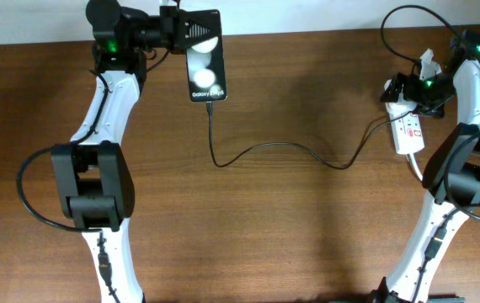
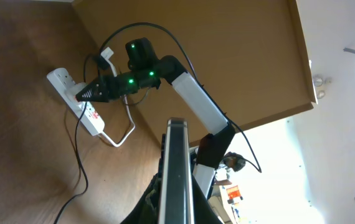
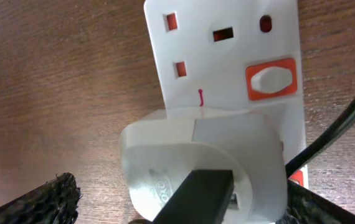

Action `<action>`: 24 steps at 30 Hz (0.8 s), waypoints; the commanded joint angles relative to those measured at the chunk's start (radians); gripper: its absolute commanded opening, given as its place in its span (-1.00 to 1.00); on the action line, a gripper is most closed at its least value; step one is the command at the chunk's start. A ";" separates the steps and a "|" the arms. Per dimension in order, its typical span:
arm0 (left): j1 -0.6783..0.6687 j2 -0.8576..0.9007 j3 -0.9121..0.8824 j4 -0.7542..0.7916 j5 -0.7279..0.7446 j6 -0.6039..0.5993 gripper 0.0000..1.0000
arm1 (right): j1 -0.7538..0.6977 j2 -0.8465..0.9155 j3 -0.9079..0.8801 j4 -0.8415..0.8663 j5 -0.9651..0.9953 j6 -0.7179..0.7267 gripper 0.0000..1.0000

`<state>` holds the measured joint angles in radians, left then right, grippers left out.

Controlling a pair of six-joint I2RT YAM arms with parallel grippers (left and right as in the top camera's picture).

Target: Plug charger to phone and switch on socket

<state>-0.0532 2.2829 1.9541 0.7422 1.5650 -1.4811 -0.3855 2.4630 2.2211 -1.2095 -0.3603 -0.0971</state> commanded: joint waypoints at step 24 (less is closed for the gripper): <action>-0.003 -0.005 0.012 0.005 0.003 -0.022 -1.00 | 0.058 0.031 -0.079 -0.017 -0.100 0.027 1.00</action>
<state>-0.0532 2.2829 1.9541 0.7422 1.5684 -1.4849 -0.3817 2.4508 2.1895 -1.2114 -0.3645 -0.0750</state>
